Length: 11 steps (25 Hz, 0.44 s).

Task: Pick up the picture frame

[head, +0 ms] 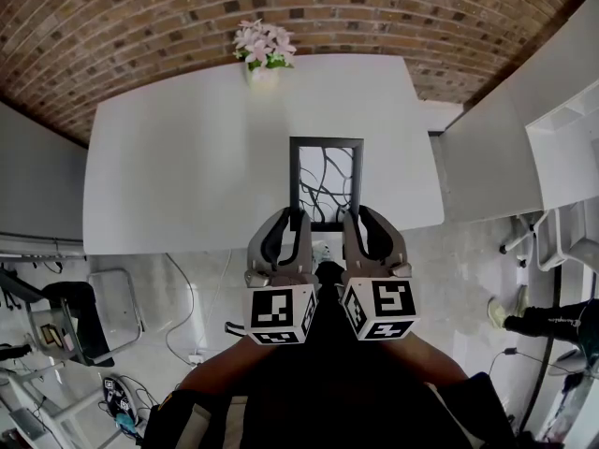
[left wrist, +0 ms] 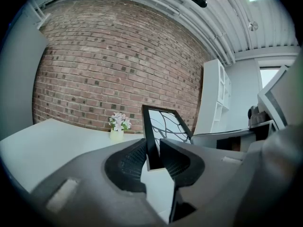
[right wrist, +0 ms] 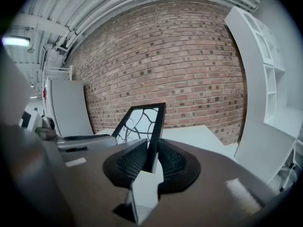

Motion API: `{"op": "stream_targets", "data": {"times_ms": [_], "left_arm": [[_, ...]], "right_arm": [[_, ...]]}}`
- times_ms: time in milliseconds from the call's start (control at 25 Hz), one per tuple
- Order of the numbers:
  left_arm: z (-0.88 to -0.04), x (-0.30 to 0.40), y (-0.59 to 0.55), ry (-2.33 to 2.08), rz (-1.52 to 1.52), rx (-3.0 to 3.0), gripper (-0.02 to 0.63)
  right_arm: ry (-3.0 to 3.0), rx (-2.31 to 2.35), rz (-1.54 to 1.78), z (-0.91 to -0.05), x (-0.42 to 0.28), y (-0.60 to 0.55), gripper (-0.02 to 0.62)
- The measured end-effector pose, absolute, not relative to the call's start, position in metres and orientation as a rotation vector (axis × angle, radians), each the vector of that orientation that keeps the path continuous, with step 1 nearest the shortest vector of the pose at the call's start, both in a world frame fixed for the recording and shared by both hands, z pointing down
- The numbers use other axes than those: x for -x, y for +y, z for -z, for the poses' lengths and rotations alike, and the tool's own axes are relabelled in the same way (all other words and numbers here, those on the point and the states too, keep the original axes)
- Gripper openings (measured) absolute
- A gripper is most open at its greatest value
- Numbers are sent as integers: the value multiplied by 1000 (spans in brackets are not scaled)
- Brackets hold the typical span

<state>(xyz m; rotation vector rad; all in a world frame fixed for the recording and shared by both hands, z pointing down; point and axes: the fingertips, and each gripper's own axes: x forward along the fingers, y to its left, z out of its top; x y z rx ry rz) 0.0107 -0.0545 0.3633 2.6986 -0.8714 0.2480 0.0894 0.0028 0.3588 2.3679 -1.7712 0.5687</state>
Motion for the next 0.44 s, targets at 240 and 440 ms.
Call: {"op": "stream_targets", "data": {"times_ms": [240,440], "left_arm": [[-369,-14,-50,-861,-264,-2691,77],[-375,-17,-44,-852,-277,-2687,75]], "right_arm": [[-1761,-2368,-590,-364,-93,7,67],[-1748,-2369,-609,-371,-95,14,67]]}}
